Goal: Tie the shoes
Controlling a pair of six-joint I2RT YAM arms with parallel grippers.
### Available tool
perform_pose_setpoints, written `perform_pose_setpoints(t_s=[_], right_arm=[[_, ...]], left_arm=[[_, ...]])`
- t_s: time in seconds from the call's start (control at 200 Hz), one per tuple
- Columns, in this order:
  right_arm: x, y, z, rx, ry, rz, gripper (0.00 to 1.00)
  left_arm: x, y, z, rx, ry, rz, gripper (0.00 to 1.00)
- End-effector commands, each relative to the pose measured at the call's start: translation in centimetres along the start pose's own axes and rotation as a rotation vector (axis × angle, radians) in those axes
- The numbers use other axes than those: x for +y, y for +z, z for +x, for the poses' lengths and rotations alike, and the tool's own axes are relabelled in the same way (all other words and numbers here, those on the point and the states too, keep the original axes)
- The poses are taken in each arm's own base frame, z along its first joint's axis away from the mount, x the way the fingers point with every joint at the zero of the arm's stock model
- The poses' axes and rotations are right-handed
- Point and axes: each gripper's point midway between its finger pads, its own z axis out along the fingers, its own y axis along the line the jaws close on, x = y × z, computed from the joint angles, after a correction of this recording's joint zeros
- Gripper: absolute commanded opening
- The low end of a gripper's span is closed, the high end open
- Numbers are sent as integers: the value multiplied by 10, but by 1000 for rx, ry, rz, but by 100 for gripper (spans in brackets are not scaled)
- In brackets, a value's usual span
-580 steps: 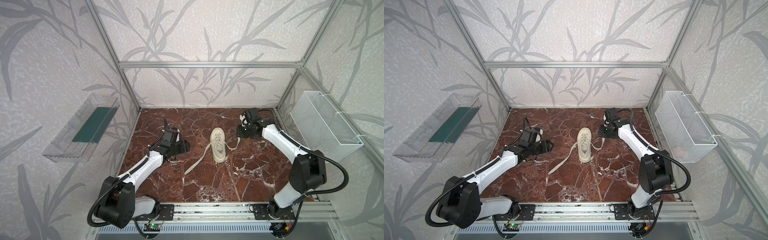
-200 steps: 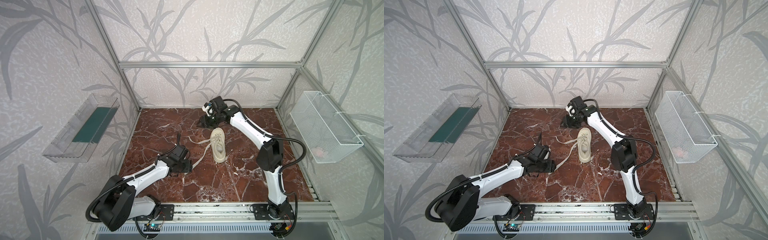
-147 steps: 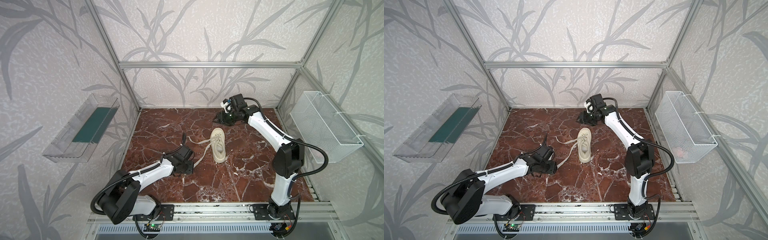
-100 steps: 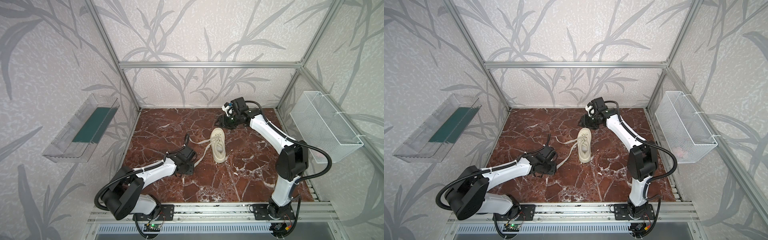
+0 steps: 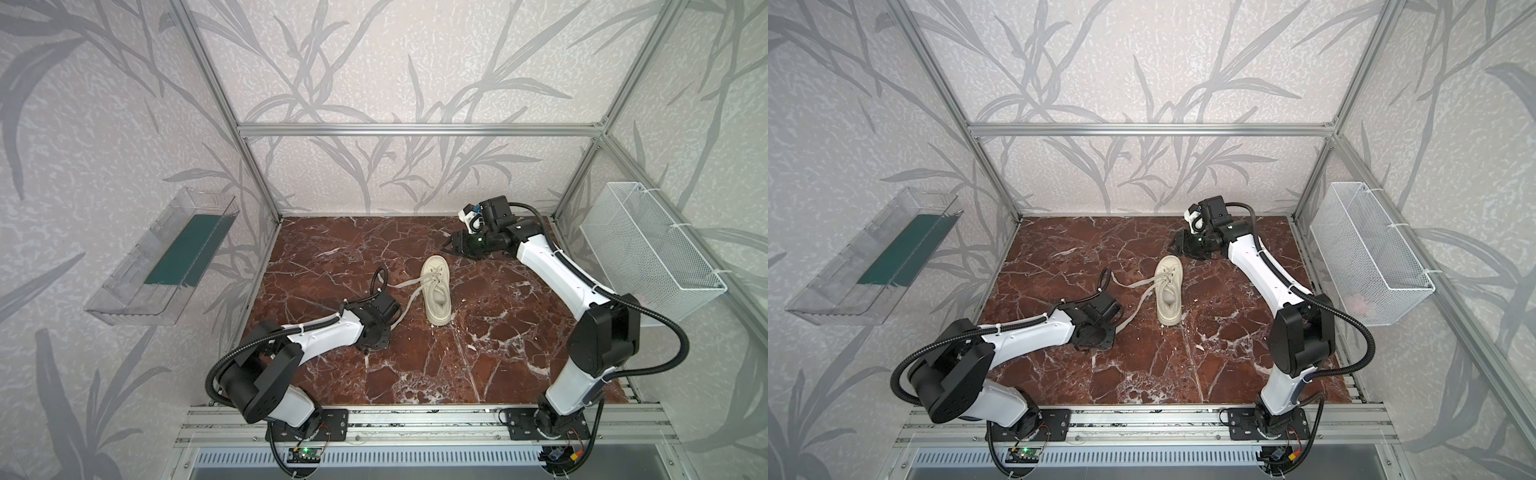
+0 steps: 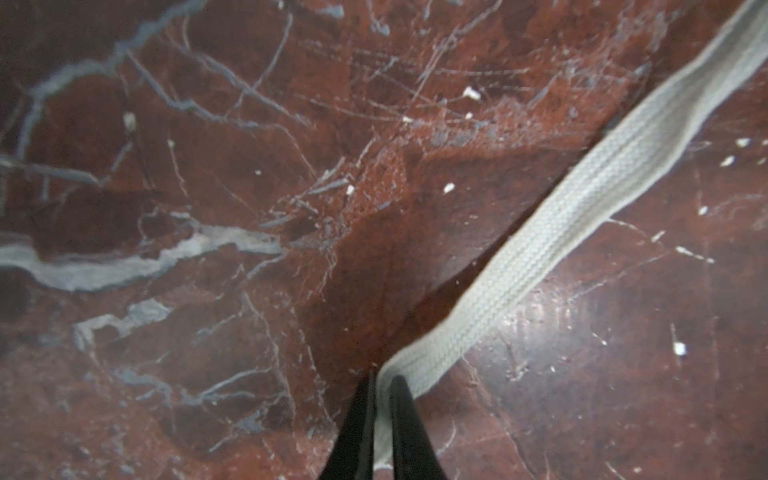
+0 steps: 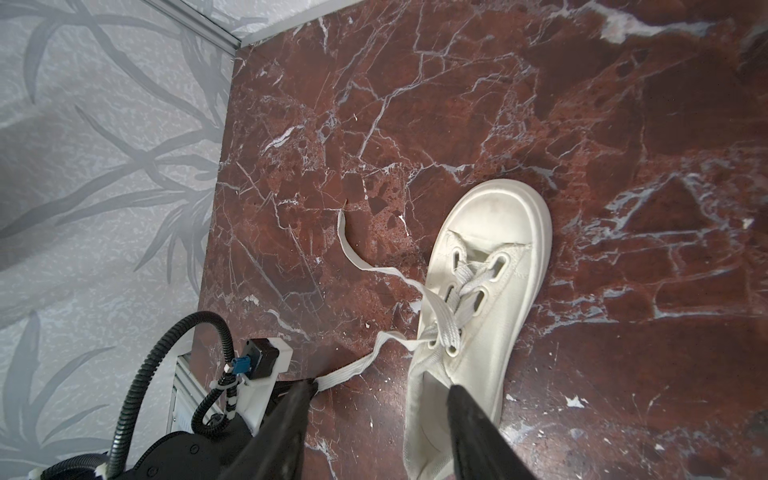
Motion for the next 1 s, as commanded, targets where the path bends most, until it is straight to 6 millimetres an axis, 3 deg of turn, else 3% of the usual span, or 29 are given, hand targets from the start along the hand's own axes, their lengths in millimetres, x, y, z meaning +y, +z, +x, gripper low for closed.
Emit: perform_pose_setpoints(t_s=[0.0,0.06,0.295,0.415,0.565,0.68,0.835,0.995], right_arm=[[8,-23,1,-46,-31,-9,54],[7,-27,7,-49,-30,-5,54],[-13,-41,24,-96,6,14,53],[-21,-48,30,-104,22,20,53],[-35,-58,38,-114,49,35,53],[-48,-67,43,-131,74,52,53],[-68,-79,51,-151,117,77,53],[-87,-93,57,-175,151,106,53]], left_arm=[[-2,-5,-8,-17,-17,-16,5],[-6,-12,-17,-40,-17,-2,0],[-17,-49,-56,-120,-14,4,0],[-29,-85,-98,-218,16,32,0],[-61,-140,-166,-398,13,163,0],[-84,-166,-212,-468,24,225,0],[-129,-182,-263,-529,54,345,0],[-182,-178,-295,-515,96,507,0]])
